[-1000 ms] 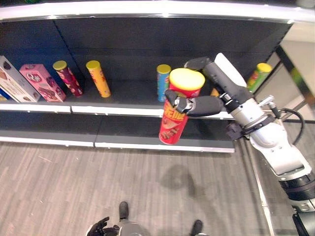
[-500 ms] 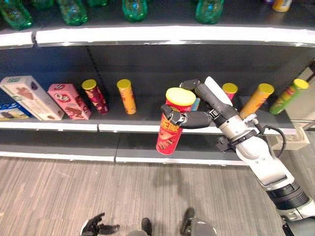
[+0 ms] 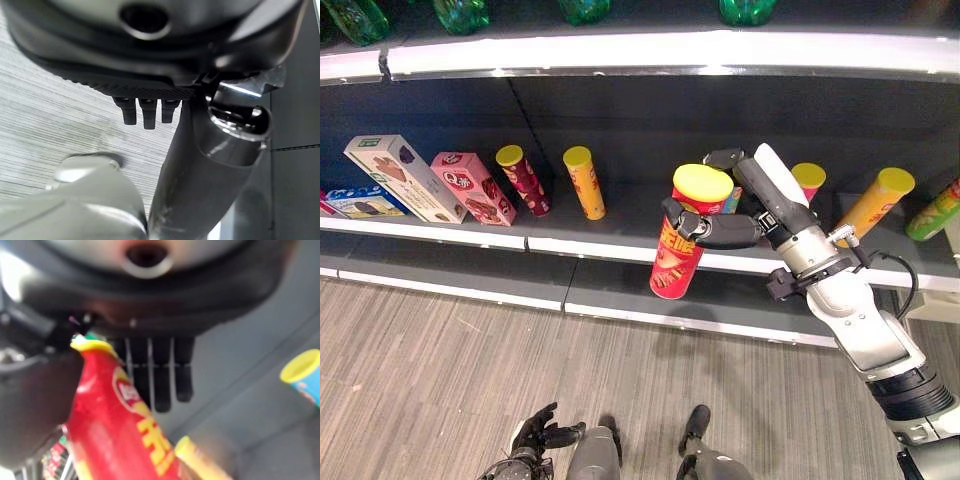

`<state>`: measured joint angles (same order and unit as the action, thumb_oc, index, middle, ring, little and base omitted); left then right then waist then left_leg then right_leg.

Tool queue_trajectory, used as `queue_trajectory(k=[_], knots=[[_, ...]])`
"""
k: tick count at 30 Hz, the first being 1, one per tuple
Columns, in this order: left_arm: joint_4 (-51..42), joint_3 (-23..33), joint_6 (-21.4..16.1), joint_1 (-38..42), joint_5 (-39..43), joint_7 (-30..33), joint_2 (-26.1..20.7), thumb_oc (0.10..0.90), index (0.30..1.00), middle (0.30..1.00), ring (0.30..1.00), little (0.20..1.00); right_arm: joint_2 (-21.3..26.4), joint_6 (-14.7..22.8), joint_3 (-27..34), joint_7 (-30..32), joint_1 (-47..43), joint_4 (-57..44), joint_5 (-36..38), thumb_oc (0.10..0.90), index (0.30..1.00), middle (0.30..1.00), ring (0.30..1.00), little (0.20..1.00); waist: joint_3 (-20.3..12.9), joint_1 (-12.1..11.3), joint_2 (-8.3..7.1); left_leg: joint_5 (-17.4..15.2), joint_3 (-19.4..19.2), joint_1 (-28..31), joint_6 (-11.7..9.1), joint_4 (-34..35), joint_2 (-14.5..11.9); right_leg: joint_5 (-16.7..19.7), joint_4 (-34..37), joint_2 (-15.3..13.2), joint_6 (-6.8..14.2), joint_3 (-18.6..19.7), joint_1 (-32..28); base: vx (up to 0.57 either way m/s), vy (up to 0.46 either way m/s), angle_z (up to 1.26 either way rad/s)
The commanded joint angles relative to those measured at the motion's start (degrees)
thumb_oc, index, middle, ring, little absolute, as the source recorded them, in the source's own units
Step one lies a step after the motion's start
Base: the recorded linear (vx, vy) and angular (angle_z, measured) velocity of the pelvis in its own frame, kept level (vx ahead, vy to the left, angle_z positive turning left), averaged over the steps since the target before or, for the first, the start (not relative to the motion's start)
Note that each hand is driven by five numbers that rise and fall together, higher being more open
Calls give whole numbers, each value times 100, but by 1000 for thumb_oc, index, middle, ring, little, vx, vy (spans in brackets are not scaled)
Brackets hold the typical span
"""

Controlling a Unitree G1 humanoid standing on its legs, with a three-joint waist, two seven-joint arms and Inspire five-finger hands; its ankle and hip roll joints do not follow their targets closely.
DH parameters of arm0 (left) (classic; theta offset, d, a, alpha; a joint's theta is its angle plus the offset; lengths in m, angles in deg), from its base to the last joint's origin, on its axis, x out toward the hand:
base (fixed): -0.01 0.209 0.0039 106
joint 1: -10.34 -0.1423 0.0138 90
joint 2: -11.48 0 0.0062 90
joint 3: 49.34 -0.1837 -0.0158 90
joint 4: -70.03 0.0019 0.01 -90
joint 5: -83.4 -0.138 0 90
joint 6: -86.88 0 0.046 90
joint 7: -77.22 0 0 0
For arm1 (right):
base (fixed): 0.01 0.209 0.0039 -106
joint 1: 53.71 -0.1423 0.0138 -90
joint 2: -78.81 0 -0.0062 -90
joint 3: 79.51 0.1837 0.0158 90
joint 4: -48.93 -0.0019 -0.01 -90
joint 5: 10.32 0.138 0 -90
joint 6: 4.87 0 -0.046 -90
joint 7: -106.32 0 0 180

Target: Put the goods on the table back onto the shelves and tidy them up.

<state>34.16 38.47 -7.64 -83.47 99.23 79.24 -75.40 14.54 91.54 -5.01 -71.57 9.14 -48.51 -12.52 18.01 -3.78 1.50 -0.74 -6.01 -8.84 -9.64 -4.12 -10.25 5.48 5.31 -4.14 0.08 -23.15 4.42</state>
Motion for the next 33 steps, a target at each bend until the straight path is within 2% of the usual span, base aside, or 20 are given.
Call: queue_trajectory(k=[1, 3, 6, 7, 9, 10, 13, 16, 20, 25, 28, 30, 33], knots=[[126, -355, -5, -426, 48, 117, -310, 800, 900, 900, 900, 900, -75, 441, 369, 359, -691, -424, -150, 400, 300, 300, 300, 300, -455, -127, 167, 722, 370, 194, 136, 736, 121, -446, -333, -507, 706, 442, -544, 327, 438, -17], [295, -350, -9, -369, -4, 103, -318, 800, 900, 900, 900, 900, -58, 412, 393, 378, -679, -361, -204, 400, 300, 300, 300, 300, -459, -113, 186, 767, 259, 298, 151, 832, 167, -409, -363, -595, 736, 432, -539, 197, 305, -30], [504, -371, -30, -271, -132, 117, -379, 800, 900, 900, 900, 900, -95, 357, 384, 509, -709, -367, -508, 400, 300, 300, 300, 300, -476, -119, 193, 655, 132, 431, 306, 883, 405, -350, -524, -848, 834, 536, -437, 90, 252, -64], [534, -376, -63, -217, -172, 191, -426, 800, 900, 900, 900, 900, -219, 360, 334, 679, -803, -363, -761, 400, 300, 300, 300, 300, -434, -145, 204, 584, 23, 480, 436, 906, 566, -303, -630, -1018, 920, 646, -334, 86, 308, -14], [539, -380, -70, -204, -172, 213, -439, 800, 900, 900, 900, 900, -257, 348, 307, 750, -844, -337, -910, 400, 300, 300, 300, 300, -420, -159, 205, 563, -13, 492, 479, 912, 608, -292, -662, -1069, 940, 684, -290, 40, 203, -10], [631, -390, -95, -133, -227, 268, -456, 800, 900, 900, 900, 900, -376, 312, 231, 936, -966, -254, -1174, 400, 300, 300, 300, 300, -374, -193, 203, 500, -82, 496, 562, 912, 708, -245, -695, -1183, 998, 727, -226, 44, 172, -12], [674, -384, -120, -72, -180, 351, -445, 800, 900, 900, 900, 900, -468, 261, 161, 1141, -1105, -158, -1433, 400, 300, 300, 300, 300, -325, -228, 201, 464, -107, 475, 622, 912, 790, -173, -702, -1280, 1055, 758, -170, 25, 135, 12], [668, -486, -183, 50, -149, 504, -465, 800, 900, 900, 900, 900, -566, 142, -41, 1529, -1627, 16, -2135, 400, 300, 300, 300, 300, -191, -364, 207, 455, -102, 289, 721, 912, 967, 2, -699, -1502, 1175, 716, 16, -7, 153, 3], [562, -563, -260, 132, -51, 630, -558, 800, 900, 900, 900, 900, -545, -91, -115, 2080, -2098, 355, -2839, 400, 300, 300, 300, 300, 40, -526, 244, 509, -10, 59, 745, 912, 1069, 98, -763, -1637, 1242, 609, 184, -67, 53, 12], [457, -611, -378, 286, 64, 736, -690, 800, 900, 900, 900, 900, -258, -492, 75, 2946, -2670, 557, -3912, 400, 300, 300, 300, 300, 400, -741, 321, 616, 183, -257, 757, 885, 1100, 93, -944, -1697, 1245, 469, 437, -69, -22, 26], [397, -658, -427, 353, 89, 722, -754, 800, 900, 900, 900, 900, -49, -714, 96, 3159, -2951, 830, -4099, 400, 300, 300, 300, 300, 555, -831, 375, 674, 295, -438, 746, 864, 1108, 74, -1047, -1730, 1246, 411, 585, -69, -35, 19], [-237, -809, -490, 292, 249, 705, -797, 800, 900, 900, 900, 900, 69, -858, 164, 3285, -3059, 993, -4129, 400, 300, 300, 300, 300, 618, -859, 449, 715, 353, -531, 740, 850, 1123, 60, -1101, -1758, 1246, 372, 657, -45, 8, 14], [-347, -920, -499, 255, 285, 671, -801, 800, 900, 900, 900, 900, 101, -964, 257, 3447, -3120, 1175, -4058, 400, 300, 300, 300, 300, 668, -859, 476, 703, 400, -569, 743, 838, 1129, 4, -1165, -1783, 1253, 331, 684, -11, 2, 8]])
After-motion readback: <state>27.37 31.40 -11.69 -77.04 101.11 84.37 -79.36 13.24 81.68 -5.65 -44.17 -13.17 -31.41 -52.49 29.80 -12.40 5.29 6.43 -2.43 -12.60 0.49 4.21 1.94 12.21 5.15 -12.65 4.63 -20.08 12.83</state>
